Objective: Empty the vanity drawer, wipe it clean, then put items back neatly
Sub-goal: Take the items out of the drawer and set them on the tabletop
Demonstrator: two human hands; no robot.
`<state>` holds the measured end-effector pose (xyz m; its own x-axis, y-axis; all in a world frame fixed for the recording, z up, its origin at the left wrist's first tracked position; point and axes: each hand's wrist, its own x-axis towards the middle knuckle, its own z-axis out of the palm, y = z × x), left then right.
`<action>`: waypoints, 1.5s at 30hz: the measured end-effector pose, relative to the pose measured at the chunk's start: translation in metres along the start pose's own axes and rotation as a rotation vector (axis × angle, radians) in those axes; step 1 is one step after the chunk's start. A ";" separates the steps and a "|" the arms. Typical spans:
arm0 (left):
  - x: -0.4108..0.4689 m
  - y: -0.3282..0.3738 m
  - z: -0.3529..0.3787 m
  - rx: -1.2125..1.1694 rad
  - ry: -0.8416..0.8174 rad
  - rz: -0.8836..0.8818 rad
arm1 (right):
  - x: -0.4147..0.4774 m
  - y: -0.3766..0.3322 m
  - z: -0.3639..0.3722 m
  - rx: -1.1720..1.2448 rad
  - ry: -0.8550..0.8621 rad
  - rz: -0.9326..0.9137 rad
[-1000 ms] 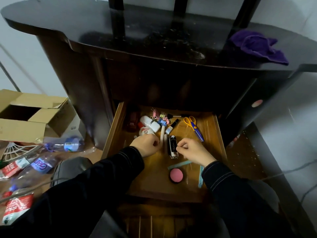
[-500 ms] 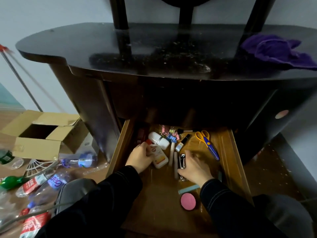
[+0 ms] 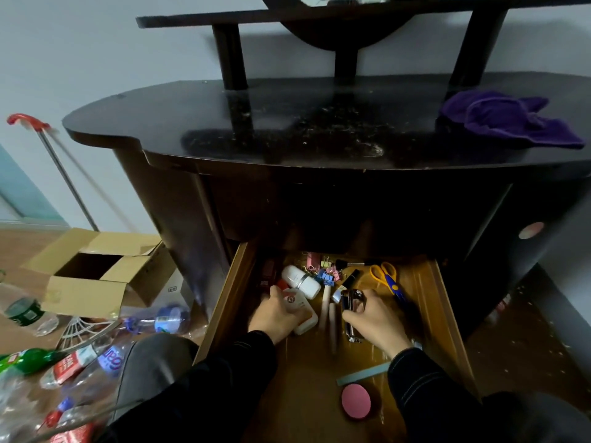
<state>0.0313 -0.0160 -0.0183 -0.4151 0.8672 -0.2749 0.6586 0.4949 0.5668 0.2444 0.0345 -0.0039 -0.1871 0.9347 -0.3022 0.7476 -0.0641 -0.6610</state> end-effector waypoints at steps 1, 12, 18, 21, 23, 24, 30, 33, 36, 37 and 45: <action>0.001 0.003 0.004 0.031 0.011 -0.025 | -0.001 -0.001 0.001 -0.009 0.000 -0.013; 0.010 0.014 0.013 0.058 0.038 -0.065 | -0.001 -0.001 0.005 -0.038 0.018 -0.042; 0.006 0.011 0.001 -0.049 0.016 0.026 | 0.004 0.005 0.002 0.017 0.029 -0.015; 0.001 0.015 -0.005 -0.273 -0.021 0.047 | 0.005 0.003 0.000 0.097 0.050 -0.021; -0.005 0.018 -0.009 -0.425 -0.042 0.065 | 0.006 0.003 0.000 0.134 0.068 -0.051; -0.009 0.020 -0.011 -0.488 -0.066 0.071 | 0.005 0.002 0.000 0.144 0.074 -0.071; -0.045 0.024 -0.026 -0.641 -0.139 0.162 | -0.020 -0.014 -0.014 0.290 0.007 -0.166; -0.063 0.027 -0.045 -0.691 -0.115 0.223 | -0.048 -0.028 -0.033 0.260 -0.001 -0.276; -0.085 0.035 -0.071 -0.755 -0.058 0.349 | -0.082 -0.054 -0.061 0.190 0.099 -0.429; -0.093 0.039 -0.082 -0.774 -0.025 0.407 | -0.092 -0.065 -0.073 0.167 0.147 -0.492; -0.137 0.094 -0.194 -0.984 0.257 0.681 | -0.130 -0.185 -0.170 0.278 0.338 -0.844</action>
<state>0.0282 -0.0985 0.2238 -0.3562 0.8418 0.4056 0.0803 -0.4049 0.9108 0.2385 -0.0163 0.2744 -0.3692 0.7594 0.5356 0.2632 0.6382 -0.7235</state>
